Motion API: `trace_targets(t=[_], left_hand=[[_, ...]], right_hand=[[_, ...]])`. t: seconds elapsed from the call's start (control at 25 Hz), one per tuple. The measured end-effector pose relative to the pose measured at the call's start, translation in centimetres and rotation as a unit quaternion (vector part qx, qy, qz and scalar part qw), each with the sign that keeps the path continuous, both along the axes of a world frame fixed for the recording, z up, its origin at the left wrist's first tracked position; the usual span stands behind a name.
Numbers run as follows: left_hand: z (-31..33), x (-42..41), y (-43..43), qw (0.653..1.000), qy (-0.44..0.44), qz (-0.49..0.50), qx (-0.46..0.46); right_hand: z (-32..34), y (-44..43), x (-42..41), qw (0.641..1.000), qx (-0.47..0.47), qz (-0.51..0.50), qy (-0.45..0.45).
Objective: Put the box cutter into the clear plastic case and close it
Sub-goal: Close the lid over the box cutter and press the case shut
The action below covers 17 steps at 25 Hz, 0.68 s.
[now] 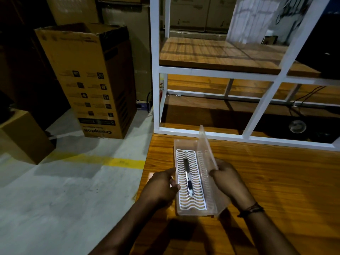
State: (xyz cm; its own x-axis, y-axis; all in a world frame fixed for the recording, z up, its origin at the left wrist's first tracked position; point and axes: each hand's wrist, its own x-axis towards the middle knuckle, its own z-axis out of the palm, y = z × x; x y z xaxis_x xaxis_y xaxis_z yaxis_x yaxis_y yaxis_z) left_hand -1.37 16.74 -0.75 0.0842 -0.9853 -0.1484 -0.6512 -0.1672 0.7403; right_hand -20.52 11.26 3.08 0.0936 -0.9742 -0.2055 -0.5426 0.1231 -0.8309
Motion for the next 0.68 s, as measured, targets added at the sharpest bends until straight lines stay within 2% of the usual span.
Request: trace_targets(t=[0.12, 0.16, 0.32, 0.48, 0.68], left_hand=[[-0.2, 0.1, -0.1, 1.0, 0.006, 0.005, 0.002], [-0.3, 0.1, -0.1, 1.0, 0.012, 0.007, 0.005], [-0.5, 0.3, -0.1, 0.999, 0.038, 0.009, 0.015], [-1.1, 0.5, 0.1, 0.993, 0.11, 0.033, 0.036], [-2.1, 0.9, 0.2, 0.983, 0.17, 0.045, 0.057]], right_hand=[[-0.5, 0.8, 1.1, 0.995, 0.059, 0.002, -0.086], [-1.2, 1.1, 1.4, 0.994, 0.074, 0.006, -0.084], [-3.5, 1.4, 2.4, 0.996, 0.034, 0.028, 0.076], [-4.0, 2.4, 3.3, 0.97, 0.029, 0.068, 0.232], [-4.6, 3.1, 4.2, 0.947, -0.01, 0.07, 0.315]])
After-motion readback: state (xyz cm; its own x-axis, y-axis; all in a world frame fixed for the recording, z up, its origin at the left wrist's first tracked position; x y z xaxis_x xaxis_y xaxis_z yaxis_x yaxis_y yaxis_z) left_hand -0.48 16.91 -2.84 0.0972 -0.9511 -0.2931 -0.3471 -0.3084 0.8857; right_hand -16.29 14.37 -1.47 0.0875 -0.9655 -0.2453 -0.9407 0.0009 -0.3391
